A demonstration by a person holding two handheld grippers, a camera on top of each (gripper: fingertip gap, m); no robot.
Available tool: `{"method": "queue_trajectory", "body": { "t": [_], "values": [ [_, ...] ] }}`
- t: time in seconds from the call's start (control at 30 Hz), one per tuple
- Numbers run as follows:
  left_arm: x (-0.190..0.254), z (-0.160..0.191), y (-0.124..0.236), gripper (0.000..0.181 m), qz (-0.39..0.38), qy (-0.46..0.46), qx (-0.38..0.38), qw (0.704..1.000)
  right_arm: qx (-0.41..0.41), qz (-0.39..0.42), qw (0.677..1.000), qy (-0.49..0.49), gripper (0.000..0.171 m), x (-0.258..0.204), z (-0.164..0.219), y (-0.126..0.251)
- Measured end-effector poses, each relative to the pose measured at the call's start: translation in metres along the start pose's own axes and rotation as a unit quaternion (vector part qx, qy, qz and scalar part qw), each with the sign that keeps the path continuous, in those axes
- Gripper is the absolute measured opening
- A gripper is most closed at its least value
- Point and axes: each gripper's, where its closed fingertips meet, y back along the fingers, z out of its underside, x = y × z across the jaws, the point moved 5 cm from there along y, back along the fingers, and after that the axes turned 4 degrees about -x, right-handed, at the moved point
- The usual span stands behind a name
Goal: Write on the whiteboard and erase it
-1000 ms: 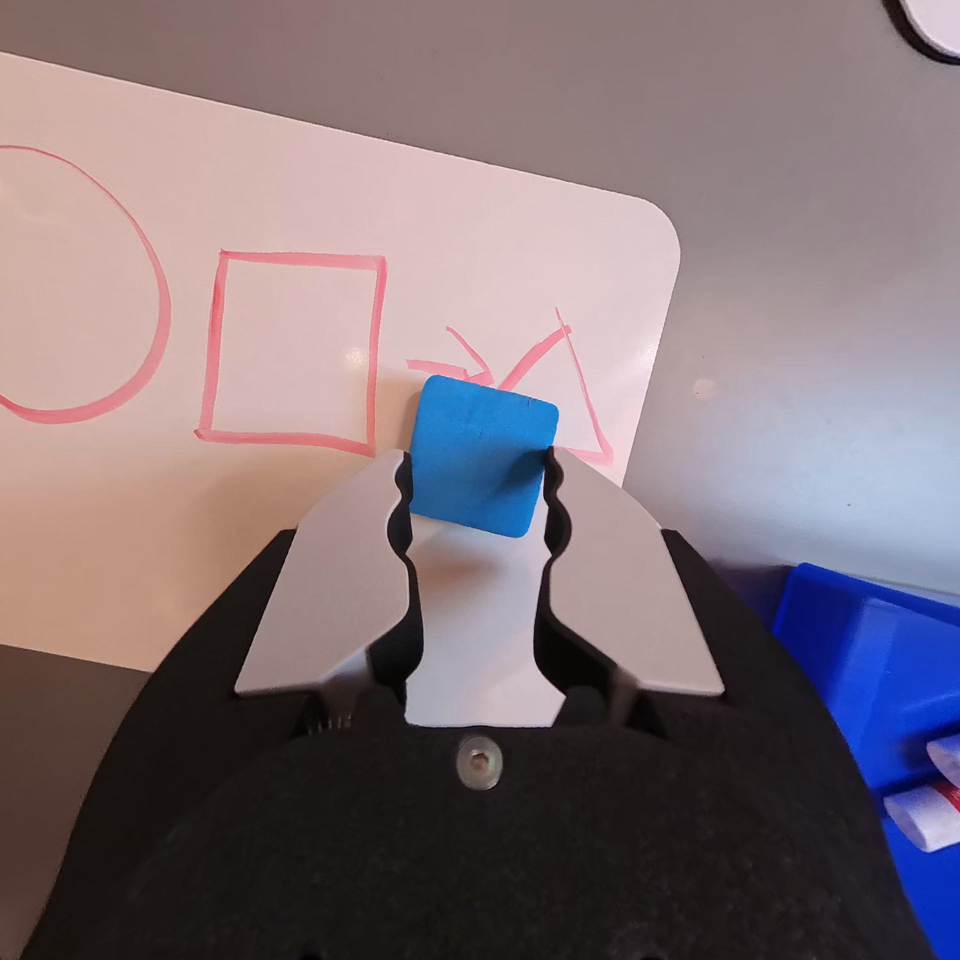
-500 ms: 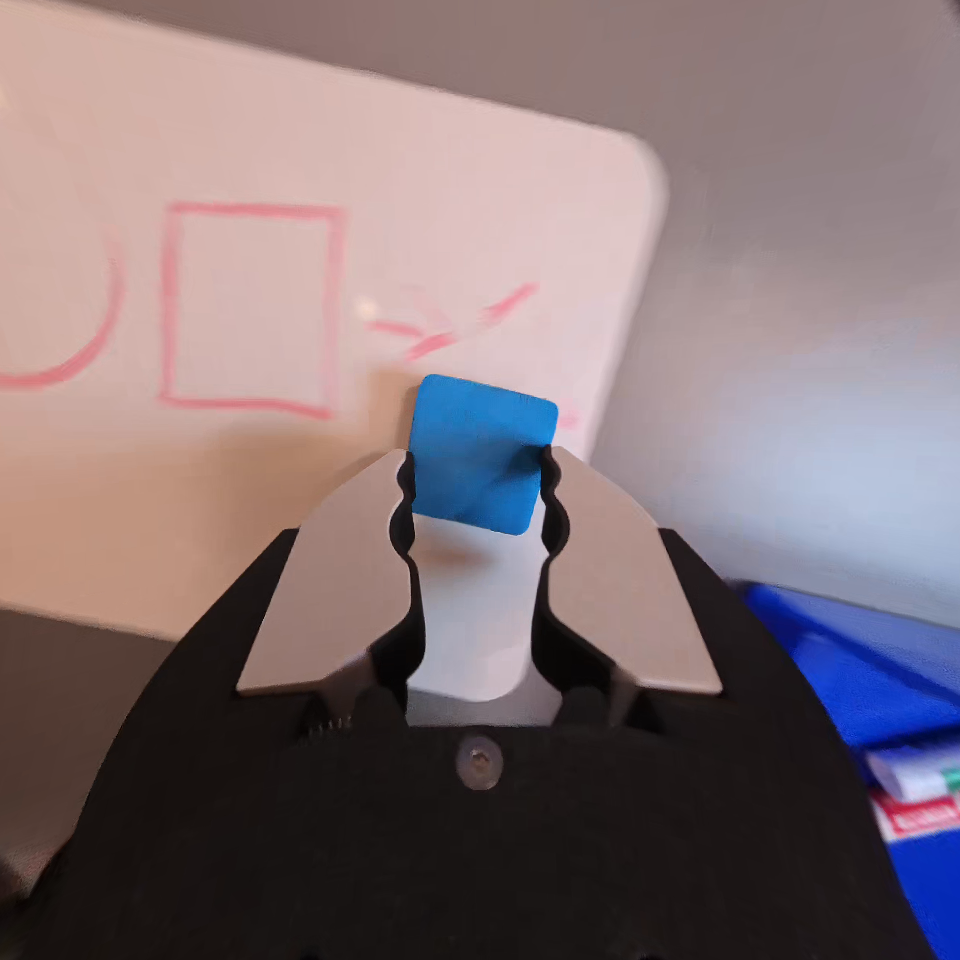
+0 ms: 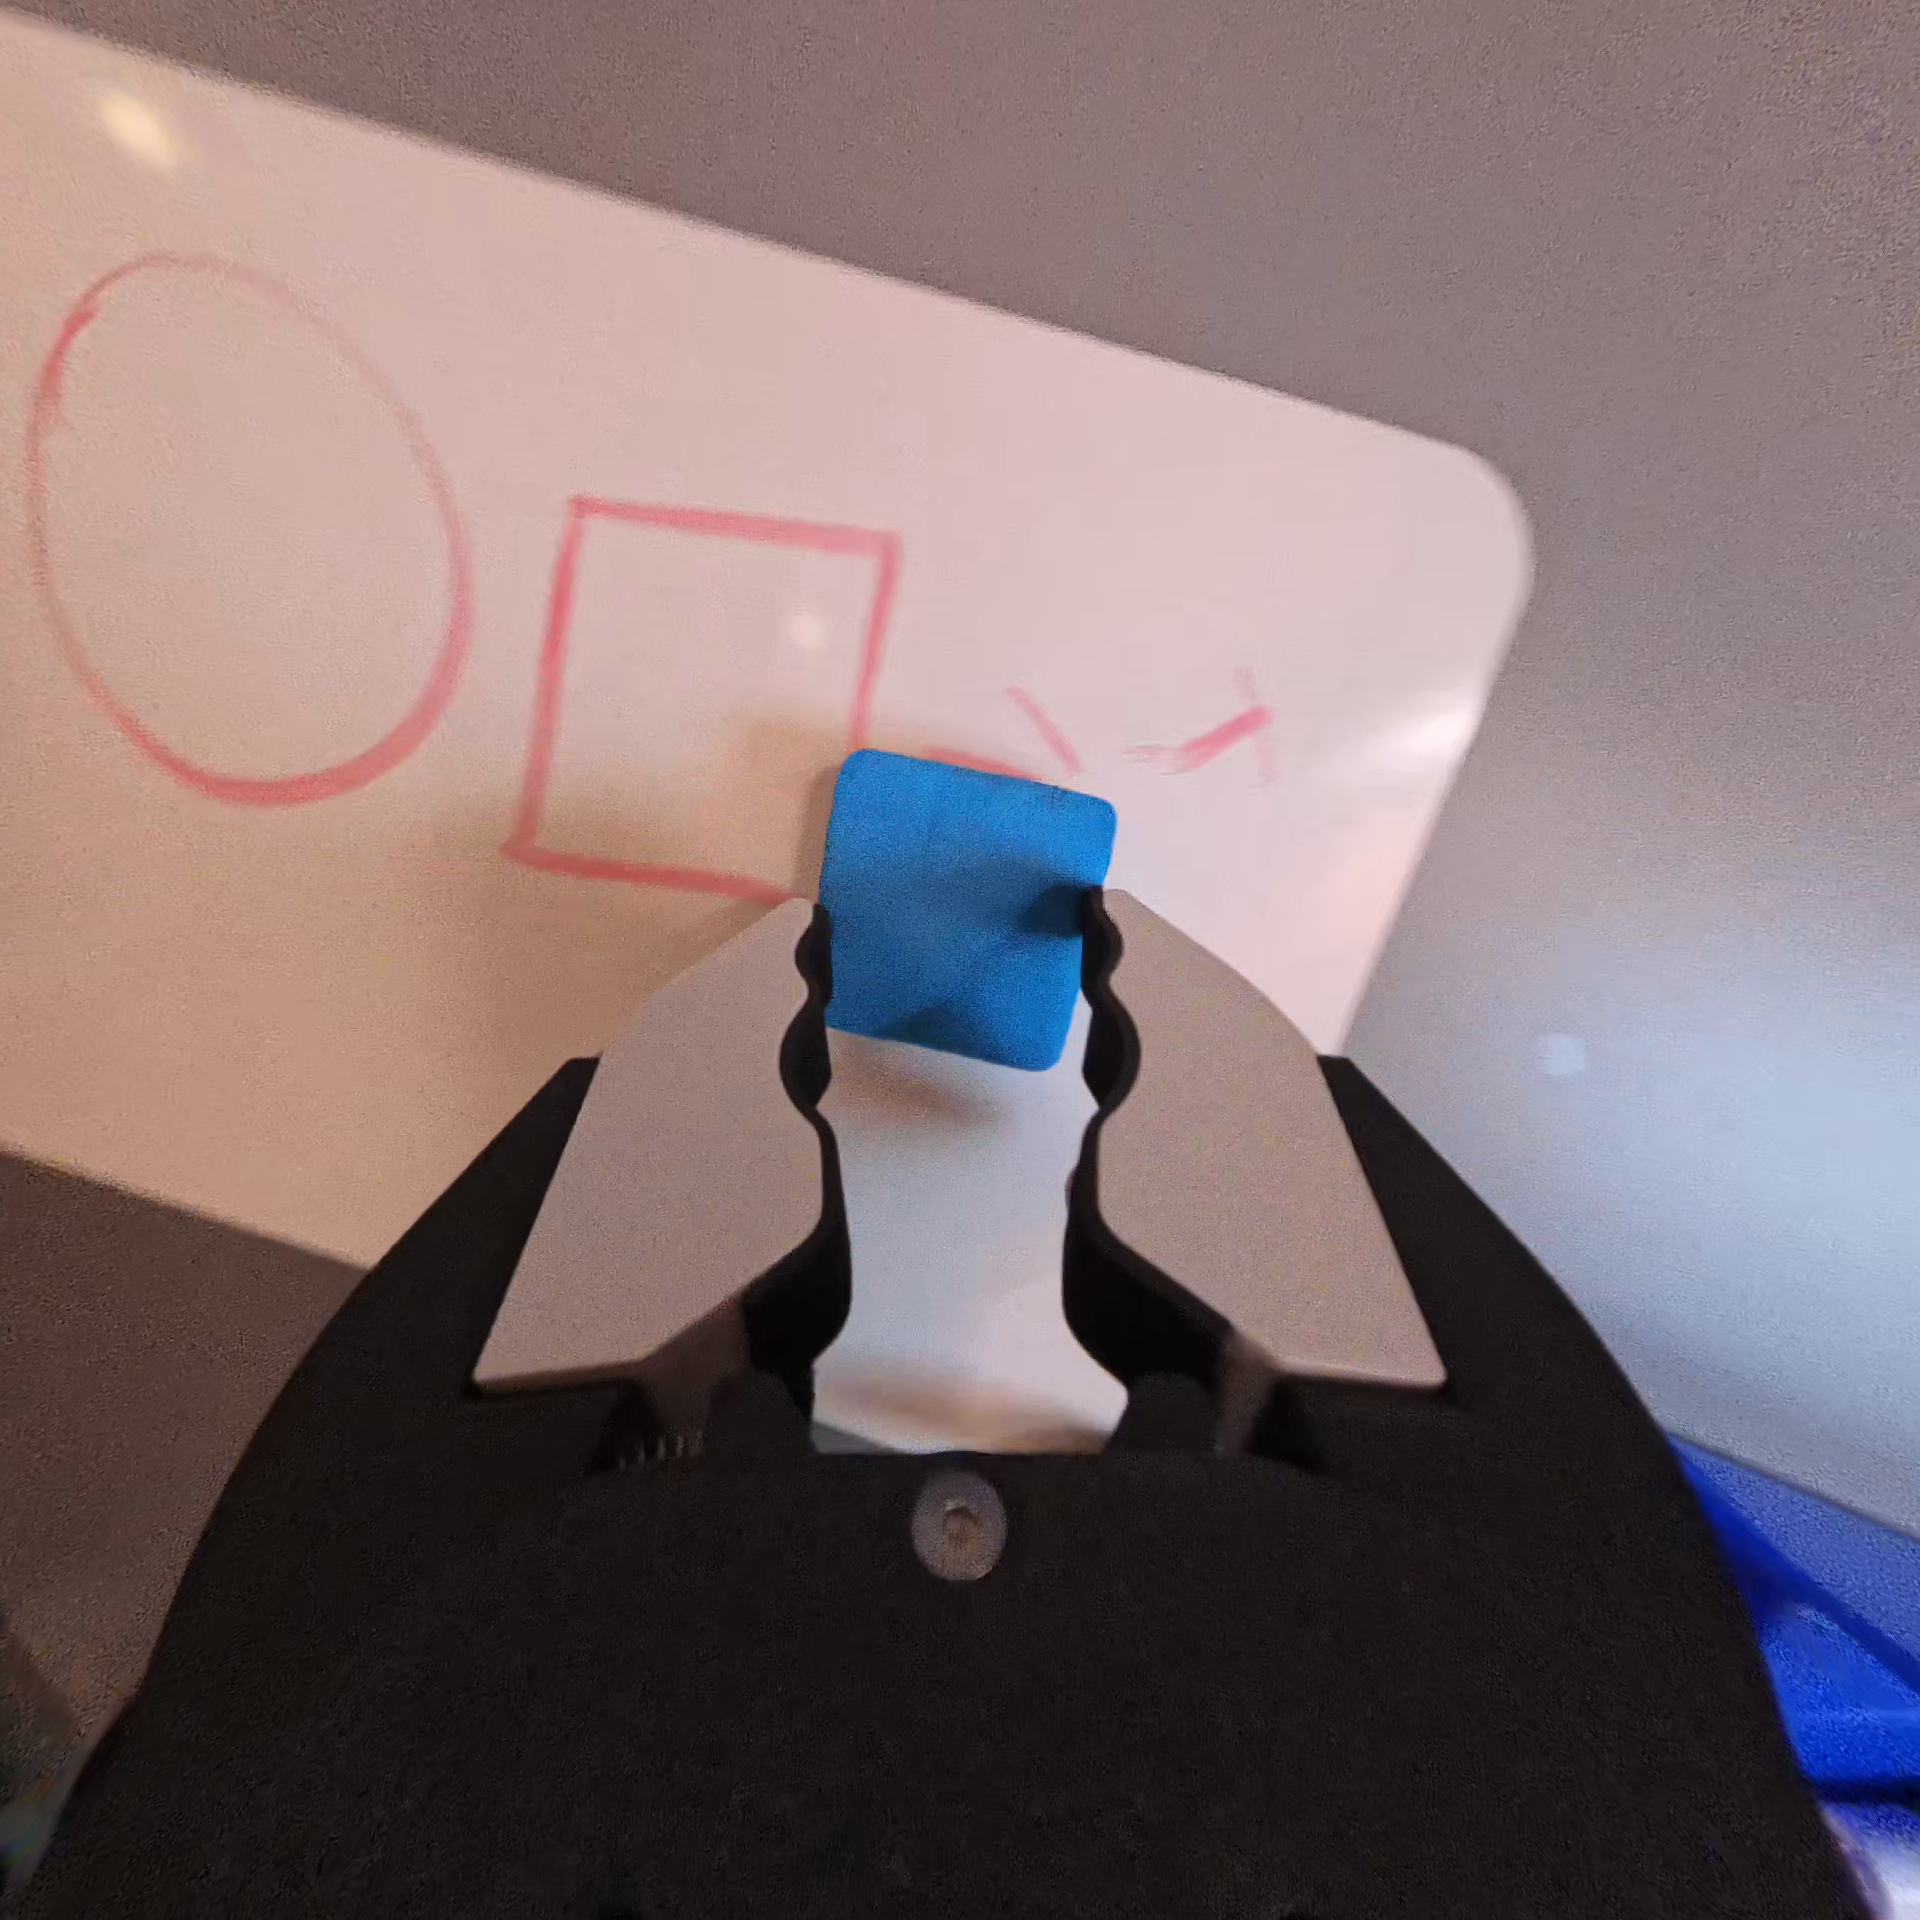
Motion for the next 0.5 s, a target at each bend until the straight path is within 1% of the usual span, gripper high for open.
{"method": "queue_trajectory", "body": {
  "t": [0.03, 0.07, 0.1, 0.13, 0.17, 0.2, 0.23, 0.27, 0.3, 0.33, 0.37, 0.4, 0.43, 0.5],
  "values": [
    [0.0, 0.0, 0.0, 0.0, 0.0, 0.0, -0.001, 1.0, -0.016, -0.015, 1.0, 0.02, 0.047, -0.012, 0.006, 0.001],
    [0.0, 0.0, 0.0, 0.0, 0.0, -0.001, -0.002, 1.0, -0.024, -0.018, 0.999, 0.01, 0.047, -0.008, 0.012, 0.004],
    [0.0, 0.0, 0.0, 0.0, -0.001, -0.003, -0.002, 1.0, -0.026, -0.007, 0.999, -0.029, 0.047, 0.01, 0.016, 0.008],
    [0.0, 0.0, 0.0, 0.0, -0.002, -0.004, -0.002, 1.0, -0.024, 0.026, 0.997, -0.064, 0.046, 0.036, 0.017, 0.01],
    [0.0, 0.0, 0.0, 0.0, -0.002, -0.005, -0.001, 1.0, -0.013, 0.047, 0.995, -0.083, 0.046, 0.056, 0.013, 0.011],
    [0.0, 0.0, 0.0, 0.0, -0.002, -0.005, -0.001, 1.0, 0.003, 0.045, 0.994, -0.095, 0.046, 0.062, 0.002, 0.007],
    [0.0, 0.0, 0.0, 0.0, 0.0, -0.005, 0.0, 1.0, 0.018, 0.038, 0.996, -0.073, 0.046, 0.053, -0.013, 0.0],
    [0.001, -0.001, 0.0, 0.001, 0.004, -0.005, 0.002, 1.0, 0.021, 0.022, 0.999, -0.026, 0.047, 0.03, -0.026, -0.006],
    [0.002, -0.001, -0.001, 0.001, 0.005, -0.006, 0.002, 1.0, 0.007, -0.003, 1.0, 0.019, 0.047, 0.002, -0.031, -0.011],
    [0.002, -0.001, -0.001, 0.001, 0.003, -0.007, 0.001, 1.0, -0.018, -0.028, 0.998, 0.061, 0.047, -0.024, -0.028, -0.011],
    [0.002, -0.001, -0.001, 0.001, 0.003, -0.008, 0.0, 1.0, -0.04, -0.037, 0.994, 0.092, 0.046, -0.037, -0.021, -0.01],
    [0.002, -0.001, -0.001, 0.0, 0.003, -0.009, 0.0, 1.0, -0.053, -0.04, 0.993, 0.093, 0.046, -0.036, -0.015, -0.007],
    [0.002, -0.001, -0.001, 0.0, 0.003, -0.01, -0.001, 1.0, -0.063, -0.043, 0.995, 0.06, 0.046, -0.021, -0.012, -0.004],
    [0.002, -0.001, -0.001, 0.0, 0.004, -0.012, -0.002, 1.0, -0.052, 0.028, 0.998, -0.006, 0.046, 0.035, -0.022, -0.002]
  ]
}}
